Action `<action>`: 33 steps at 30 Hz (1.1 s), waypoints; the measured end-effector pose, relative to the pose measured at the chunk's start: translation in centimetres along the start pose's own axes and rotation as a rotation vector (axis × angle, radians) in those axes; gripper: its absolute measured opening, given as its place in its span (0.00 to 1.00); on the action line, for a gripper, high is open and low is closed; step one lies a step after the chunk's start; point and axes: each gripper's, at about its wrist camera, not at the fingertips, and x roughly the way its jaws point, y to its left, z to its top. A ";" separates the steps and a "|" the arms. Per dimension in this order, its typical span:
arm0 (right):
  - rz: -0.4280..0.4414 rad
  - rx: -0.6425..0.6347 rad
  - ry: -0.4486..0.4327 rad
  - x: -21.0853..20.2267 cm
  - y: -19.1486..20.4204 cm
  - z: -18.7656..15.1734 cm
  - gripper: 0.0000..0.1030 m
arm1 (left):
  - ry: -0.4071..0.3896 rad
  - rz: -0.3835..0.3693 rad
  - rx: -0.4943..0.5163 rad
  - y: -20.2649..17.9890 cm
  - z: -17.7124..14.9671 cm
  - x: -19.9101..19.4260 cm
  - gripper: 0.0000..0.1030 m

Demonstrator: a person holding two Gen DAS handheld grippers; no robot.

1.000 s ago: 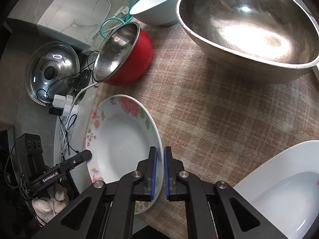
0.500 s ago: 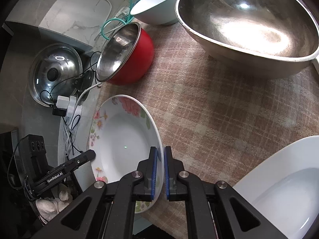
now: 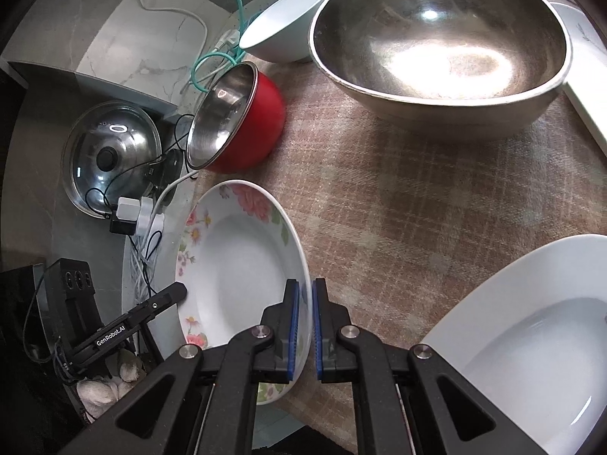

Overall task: Organize plates and bowls
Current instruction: 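Carry the pink-rose plate and lower it onto the small pink-flower plate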

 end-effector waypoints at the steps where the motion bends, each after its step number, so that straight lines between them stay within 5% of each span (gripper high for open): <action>1: -0.006 -0.002 -0.006 -0.3 0.0 0.0 0.07 | -0.001 -0.004 0.005 -0.3 0.0 -0.1 0.06; 33: -0.043 0.205 -0.194 -13.8 -10.1 -6.7 0.07 | 0.066 -0.112 0.273 -15.3 -2.0 3.0 0.06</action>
